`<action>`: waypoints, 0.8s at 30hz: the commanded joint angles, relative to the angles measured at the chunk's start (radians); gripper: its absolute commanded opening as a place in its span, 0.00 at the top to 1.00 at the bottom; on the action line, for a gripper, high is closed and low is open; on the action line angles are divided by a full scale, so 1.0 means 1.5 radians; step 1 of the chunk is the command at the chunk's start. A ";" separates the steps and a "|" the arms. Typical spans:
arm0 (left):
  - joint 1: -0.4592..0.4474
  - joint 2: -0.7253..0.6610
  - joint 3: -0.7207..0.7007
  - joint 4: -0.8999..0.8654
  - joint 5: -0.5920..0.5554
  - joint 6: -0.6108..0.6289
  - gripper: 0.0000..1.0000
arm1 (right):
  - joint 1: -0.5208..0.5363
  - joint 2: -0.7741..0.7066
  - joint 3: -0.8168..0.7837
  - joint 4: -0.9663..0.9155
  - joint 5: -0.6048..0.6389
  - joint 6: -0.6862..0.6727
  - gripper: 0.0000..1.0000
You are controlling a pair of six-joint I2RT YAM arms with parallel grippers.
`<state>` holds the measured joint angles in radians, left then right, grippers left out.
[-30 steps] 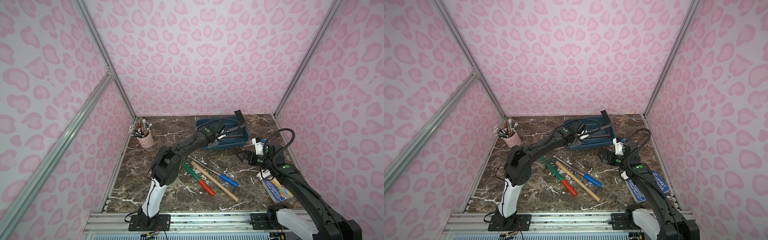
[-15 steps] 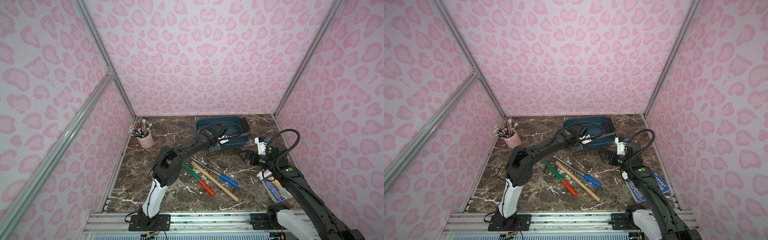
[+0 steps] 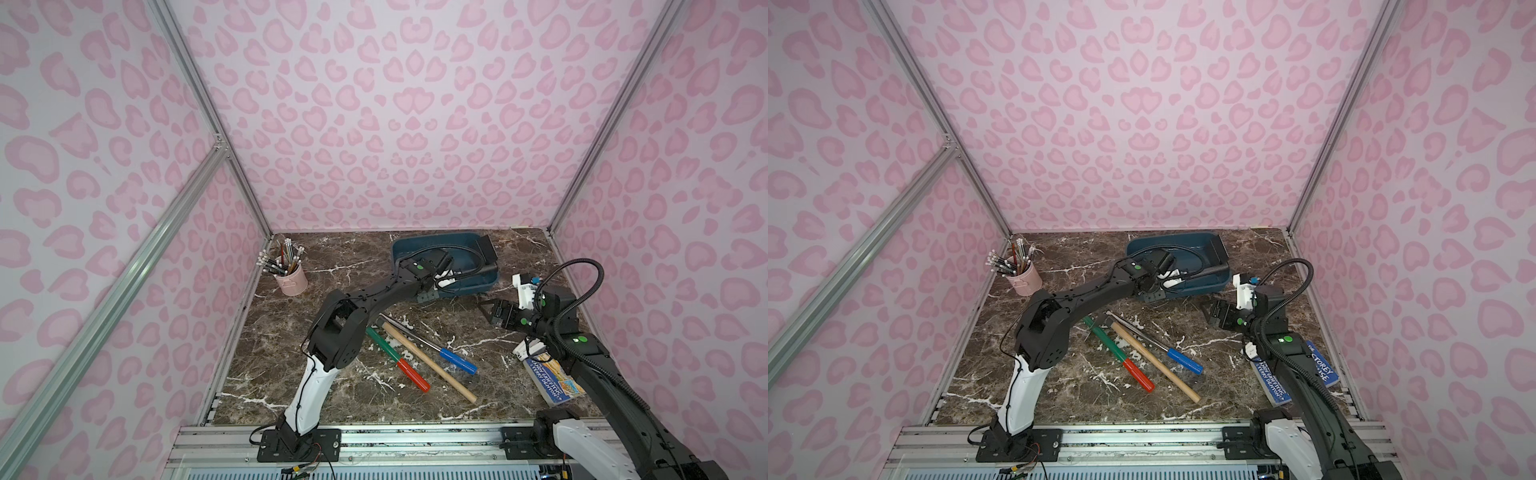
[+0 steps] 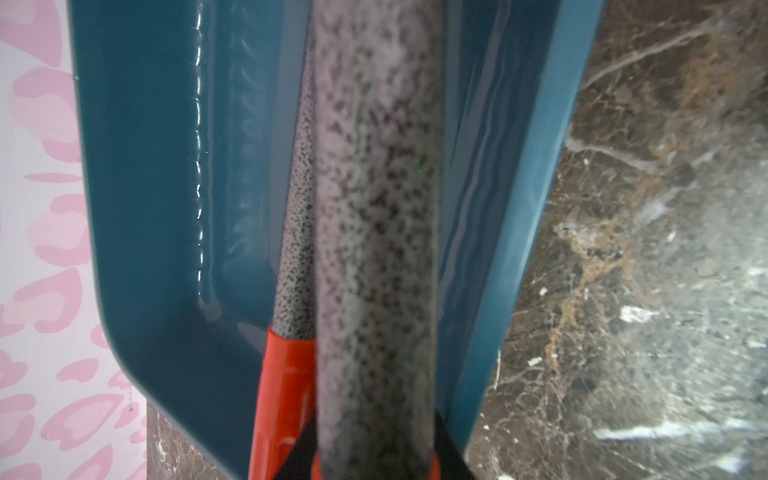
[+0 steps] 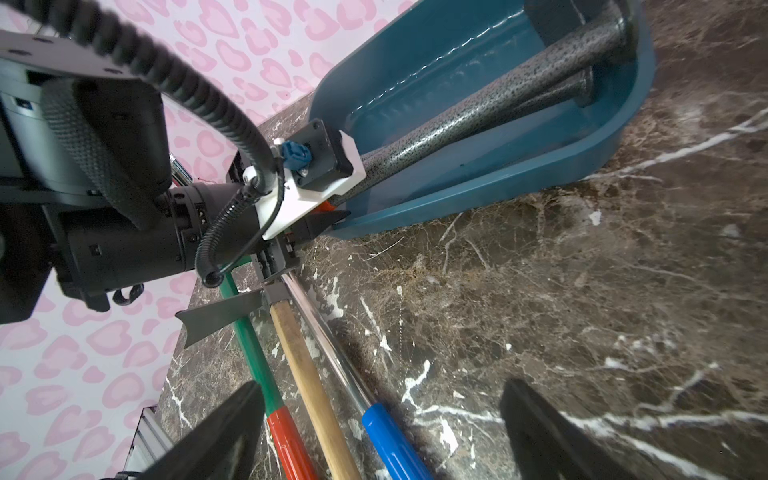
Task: Put the small hoe into the storage box
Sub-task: Place the hoe in the storage box.
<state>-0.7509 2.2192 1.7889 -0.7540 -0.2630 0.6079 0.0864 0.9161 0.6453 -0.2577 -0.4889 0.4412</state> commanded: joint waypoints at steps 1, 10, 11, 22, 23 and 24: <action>0.002 -0.015 -0.006 0.060 0.008 -0.006 0.96 | -0.001 0.002 0.000 0.011 -0.006 -0.003 0.07; 0.002 -0.002 -0.011 0.058 -0.005 -0.006 0.96 | -0.001 -0.001 -0.006 0.009 -0.008 -0.002 0.07; 0.002 0.001 -0.010 0.058 -0.015 -0.007 0.96 | -0.001 -0.001 -0.006 0.009 -0.007 -0.001 0.07; 0.000 0.036 0.017 0.064 -0.068 -0.019 0.96 | -0.001 0.002 -0.006 0.010 -0.009 -0.003 0.07; 0.000 0.037 0.018 0.067 -0.070 -0.019 0.96 | -0.002 0.002 -0.007 0.010 -0.009 -0.002 0.07; 0.000 0.036 0.019 0.069 -0.071 -0.018 0.95 | -0.002 0.002 -0.007 0.009 -0.008 -0.002 0.07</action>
<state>-0.7498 2.2730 1.8008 -0.7364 -0.3569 0.6075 0.0830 0.9188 0.6327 -0.2668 -0.4938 0.4416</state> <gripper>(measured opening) 0.289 0.934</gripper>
